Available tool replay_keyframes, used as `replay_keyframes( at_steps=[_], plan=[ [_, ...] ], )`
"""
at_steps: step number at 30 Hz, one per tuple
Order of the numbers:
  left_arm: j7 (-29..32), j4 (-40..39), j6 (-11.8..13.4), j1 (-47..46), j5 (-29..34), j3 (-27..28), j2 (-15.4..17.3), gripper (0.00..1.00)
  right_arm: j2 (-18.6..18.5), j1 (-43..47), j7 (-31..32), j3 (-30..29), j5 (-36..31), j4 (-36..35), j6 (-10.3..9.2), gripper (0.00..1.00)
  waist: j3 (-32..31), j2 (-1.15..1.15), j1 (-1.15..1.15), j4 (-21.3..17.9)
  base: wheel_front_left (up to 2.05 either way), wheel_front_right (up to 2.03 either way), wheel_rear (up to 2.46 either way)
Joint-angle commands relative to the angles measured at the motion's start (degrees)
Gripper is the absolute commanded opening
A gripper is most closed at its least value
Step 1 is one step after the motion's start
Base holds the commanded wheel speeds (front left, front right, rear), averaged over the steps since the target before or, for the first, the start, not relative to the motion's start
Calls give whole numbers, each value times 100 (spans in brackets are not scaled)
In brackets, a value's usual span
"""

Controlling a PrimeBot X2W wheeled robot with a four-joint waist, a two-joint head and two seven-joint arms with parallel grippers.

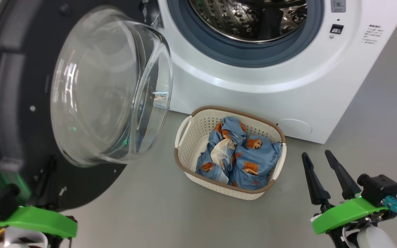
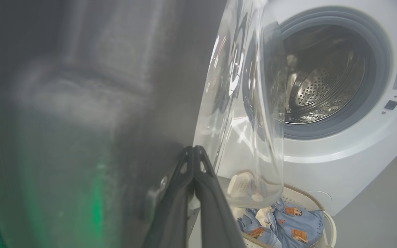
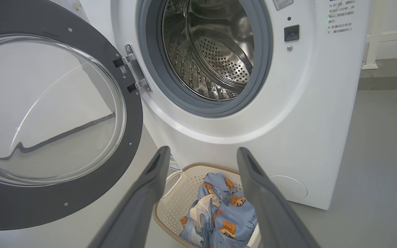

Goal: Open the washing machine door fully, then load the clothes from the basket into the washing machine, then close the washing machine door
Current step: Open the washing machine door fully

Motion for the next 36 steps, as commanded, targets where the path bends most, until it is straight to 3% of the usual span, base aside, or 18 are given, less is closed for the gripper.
replay_keyframes(
  at_steps=[1,10,15,25,36],
  plan=[
    [-11,-18,93,-319,-74,410,345,0,-4,-242,-69,143,-44,-131,9,100,94,0,0,96,0,0,0],
    [137,652,37,-835,-269,704,726,0,5,-419,-69,206,-66,-100,9,100,324,0,0,310,0,0,0],
    [211,1274,-130,-1294,-340,765,986,0,-4,-519,-69,232,-88,-86,9,100,468,0,0,370,0,0,0],
    [136,2749,-428,-2437,-114,520,1445,0,-29,-729,-69,305,-115,-34,9,100,728,0,0,369,0,0,0],
    [-35,4128,-566,-3366,59,292,1776,0,-3,-810,-69,404,-66,40,9,100,739,0,0,199,0,0,0]
  ],
)
